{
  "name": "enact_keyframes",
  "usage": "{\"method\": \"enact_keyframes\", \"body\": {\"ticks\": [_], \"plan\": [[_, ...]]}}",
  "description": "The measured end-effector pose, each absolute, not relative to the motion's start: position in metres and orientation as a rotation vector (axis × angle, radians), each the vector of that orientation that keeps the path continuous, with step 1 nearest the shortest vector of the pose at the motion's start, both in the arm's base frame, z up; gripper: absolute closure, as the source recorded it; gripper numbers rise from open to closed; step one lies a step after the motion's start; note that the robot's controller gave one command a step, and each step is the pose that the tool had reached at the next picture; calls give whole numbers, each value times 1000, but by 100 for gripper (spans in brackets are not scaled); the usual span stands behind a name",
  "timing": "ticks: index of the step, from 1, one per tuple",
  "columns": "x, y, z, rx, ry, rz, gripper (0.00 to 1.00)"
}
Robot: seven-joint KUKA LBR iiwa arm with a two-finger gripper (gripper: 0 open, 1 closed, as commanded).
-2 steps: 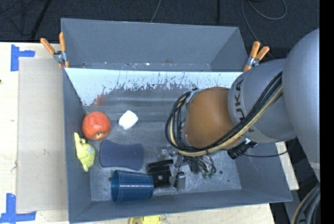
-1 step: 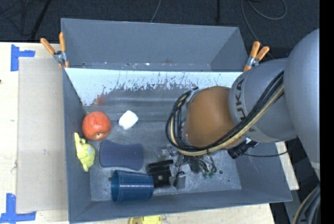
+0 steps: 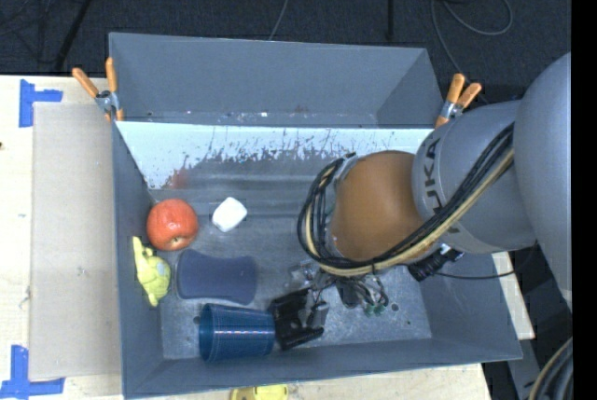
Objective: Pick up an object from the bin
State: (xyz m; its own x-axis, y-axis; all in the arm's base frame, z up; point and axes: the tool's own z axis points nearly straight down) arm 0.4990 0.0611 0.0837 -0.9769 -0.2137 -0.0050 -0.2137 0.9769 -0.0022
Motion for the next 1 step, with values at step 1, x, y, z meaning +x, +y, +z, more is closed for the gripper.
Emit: {"method": "enact_keyframes", "body": {"ticks": [1], "plan": [[497,62,93,-339,3124,0,100]]}}
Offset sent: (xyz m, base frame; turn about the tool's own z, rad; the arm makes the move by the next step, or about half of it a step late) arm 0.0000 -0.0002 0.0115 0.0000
